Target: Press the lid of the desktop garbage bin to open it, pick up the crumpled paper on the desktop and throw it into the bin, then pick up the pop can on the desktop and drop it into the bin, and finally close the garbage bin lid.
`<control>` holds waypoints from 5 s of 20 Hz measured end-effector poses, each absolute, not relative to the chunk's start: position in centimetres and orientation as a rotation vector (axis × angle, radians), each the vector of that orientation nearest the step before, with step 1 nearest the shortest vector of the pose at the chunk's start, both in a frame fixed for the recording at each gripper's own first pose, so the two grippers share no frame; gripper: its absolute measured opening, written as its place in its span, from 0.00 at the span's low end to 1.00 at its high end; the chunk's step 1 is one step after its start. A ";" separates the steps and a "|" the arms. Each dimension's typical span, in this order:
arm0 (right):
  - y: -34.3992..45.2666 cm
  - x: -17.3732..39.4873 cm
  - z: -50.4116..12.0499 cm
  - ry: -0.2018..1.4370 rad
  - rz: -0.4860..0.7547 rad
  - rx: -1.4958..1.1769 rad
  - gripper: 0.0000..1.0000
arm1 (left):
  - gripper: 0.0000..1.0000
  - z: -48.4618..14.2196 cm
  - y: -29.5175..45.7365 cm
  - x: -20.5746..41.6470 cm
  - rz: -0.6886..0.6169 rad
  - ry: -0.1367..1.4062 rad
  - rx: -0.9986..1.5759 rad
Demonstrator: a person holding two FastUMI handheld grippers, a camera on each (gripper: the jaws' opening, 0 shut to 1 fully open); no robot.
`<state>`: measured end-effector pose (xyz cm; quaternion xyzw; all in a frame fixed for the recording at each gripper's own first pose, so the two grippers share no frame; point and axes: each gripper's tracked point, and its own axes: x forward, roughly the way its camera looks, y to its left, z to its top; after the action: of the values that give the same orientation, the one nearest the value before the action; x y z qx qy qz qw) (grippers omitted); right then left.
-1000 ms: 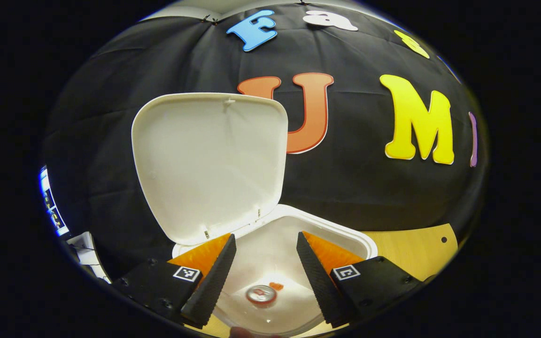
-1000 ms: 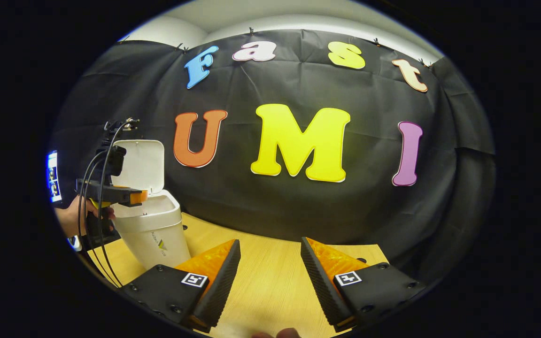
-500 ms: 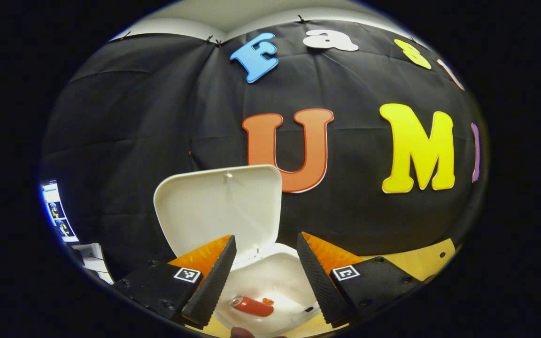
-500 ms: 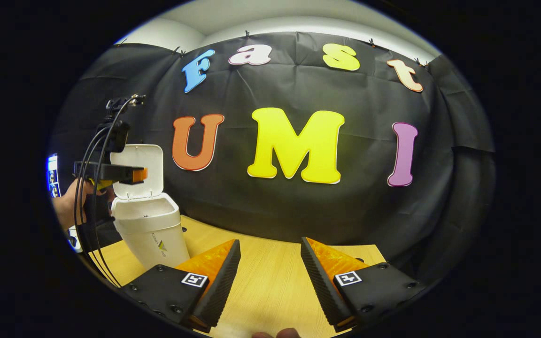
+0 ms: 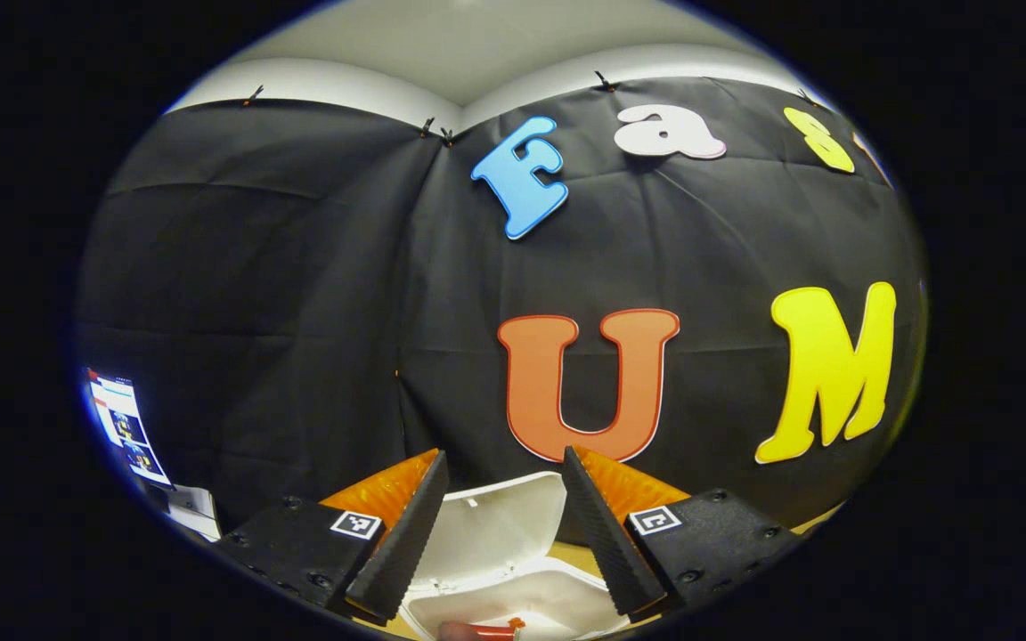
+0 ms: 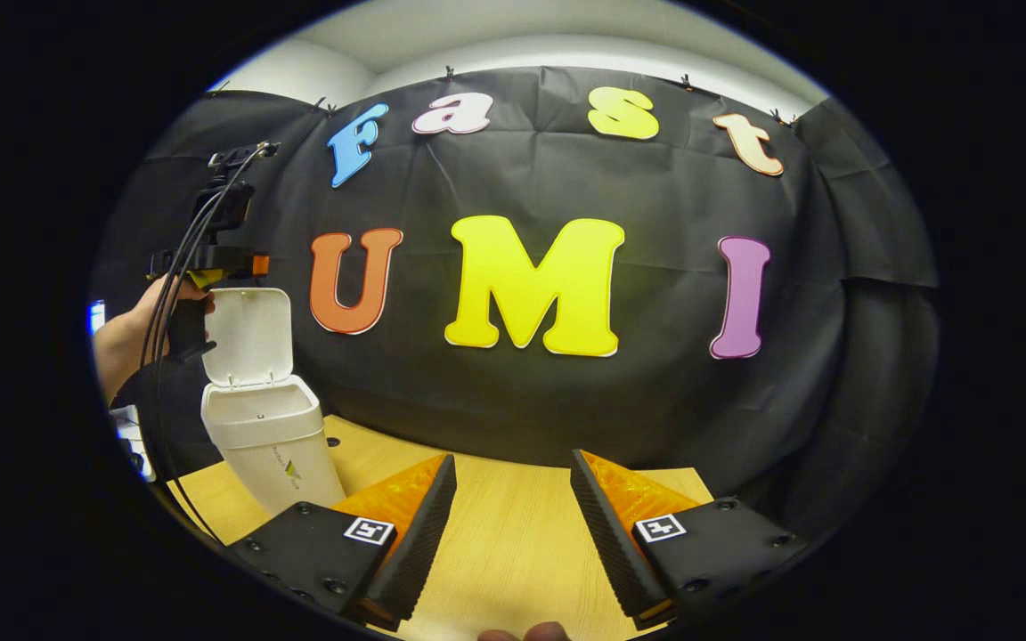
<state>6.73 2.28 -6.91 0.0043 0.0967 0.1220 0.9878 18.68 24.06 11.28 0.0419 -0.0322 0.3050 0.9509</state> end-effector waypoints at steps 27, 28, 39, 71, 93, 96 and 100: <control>2.4 6.8 -5.9 0.159 0.300 -0.011 0.83 | 0.85 2.1 20.1 14.6 0.717 0.127 -0.044; 2.4 6.8 -6.3 0.169 0.310 -0.019 0.83 | 0.85 1.2 19.6 14.3 0.712 0.141 -0.039; -1.1 7.4 -8.1 0.223 0.281 -0.049 0.83 | 0.85 -9.4 15.3 12.9 0.677 0.279 -0.069; -0.7 8.3 -5.2 0.129 0.177 0.042 0.83 | 0.91 -2.9 9.9 13.6 0.334 0.077 0.071; -0.8 7.6 -1.0 0.006 0.090 0.060 0.82 | 0.90 2.9 -3.2 7.1 -0.040 -0.023 0.010; -0.4 7.4 -0.9 0.003 0.100 0.050 0.82 | 0.90 2.4 -2.8 7.1 -0.029 -0.011 0.005; -0.1 7.6 -0.8 0.005 0.107 0.048 0.82 | 0.91 2.2 -2.4 7.0 -0.018 -0.005 -0.001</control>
<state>7.57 -0.12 -0.77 0.0241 0.0025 0.0535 0.9983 6.96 -2.40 2.17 -0.0003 -0.0025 -0.0090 1.0000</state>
